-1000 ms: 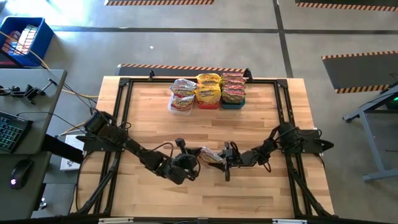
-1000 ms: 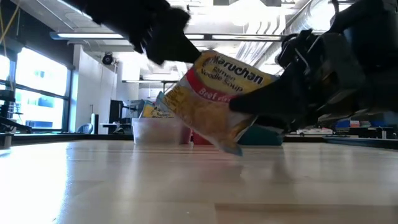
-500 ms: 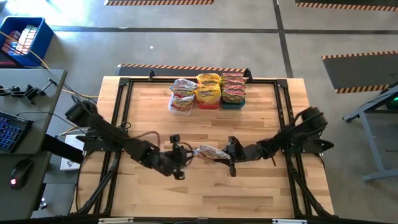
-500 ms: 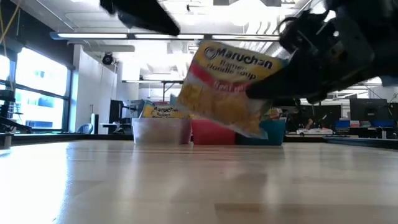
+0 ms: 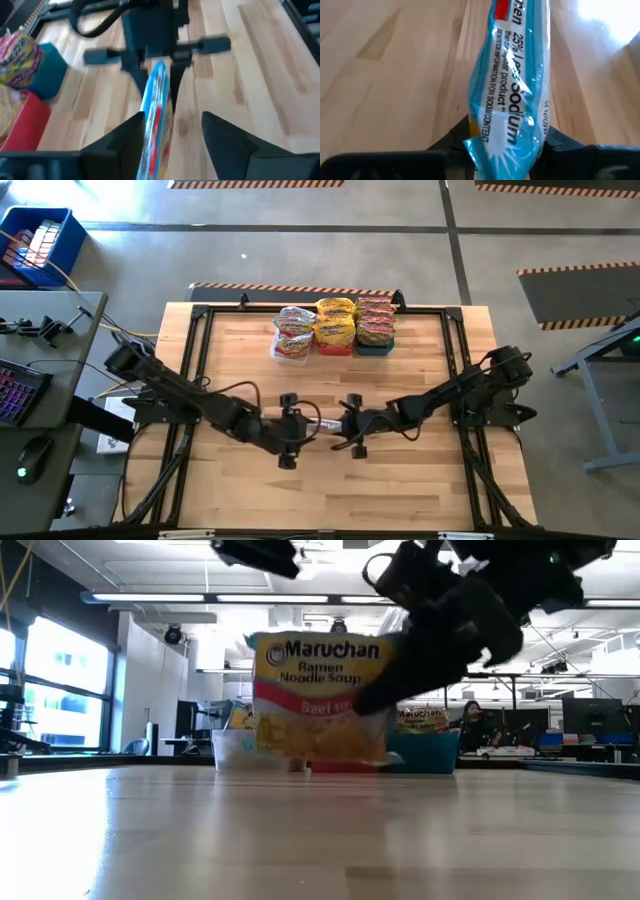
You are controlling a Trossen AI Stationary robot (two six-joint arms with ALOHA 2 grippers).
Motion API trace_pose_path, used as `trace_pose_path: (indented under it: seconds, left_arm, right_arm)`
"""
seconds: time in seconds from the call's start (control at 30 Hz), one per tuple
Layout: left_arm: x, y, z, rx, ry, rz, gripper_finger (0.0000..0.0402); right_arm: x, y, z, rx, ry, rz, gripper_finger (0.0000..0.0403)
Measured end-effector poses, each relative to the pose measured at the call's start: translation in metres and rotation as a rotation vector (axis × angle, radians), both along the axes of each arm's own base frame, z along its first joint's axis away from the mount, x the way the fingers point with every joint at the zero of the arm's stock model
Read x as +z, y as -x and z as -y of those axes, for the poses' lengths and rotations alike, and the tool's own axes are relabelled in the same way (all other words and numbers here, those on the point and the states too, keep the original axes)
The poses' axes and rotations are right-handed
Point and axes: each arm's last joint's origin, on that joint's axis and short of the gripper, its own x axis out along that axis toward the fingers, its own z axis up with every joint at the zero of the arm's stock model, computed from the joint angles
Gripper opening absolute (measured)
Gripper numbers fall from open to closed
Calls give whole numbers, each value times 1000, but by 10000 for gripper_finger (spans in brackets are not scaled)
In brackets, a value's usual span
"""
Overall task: Sort Maruchan noodles
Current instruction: Put the blue noodle pack into the transparent bin
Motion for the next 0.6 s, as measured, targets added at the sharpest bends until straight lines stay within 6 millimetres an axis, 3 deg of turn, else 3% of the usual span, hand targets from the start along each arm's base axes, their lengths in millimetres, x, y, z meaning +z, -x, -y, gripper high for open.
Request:
trace_pose_path:
  seconds: [0.23, 0.6]
  left_arm:
    - [-15, -19, 0, 14, -43, -60, 225]
    - [-25, -49, -19, 8, 2, -153, 230]
  right_arm:
    - [5, -4, 0, 16, -15, 23, 96]
    - [4, -6, -2, 46, -20, 39, 96]
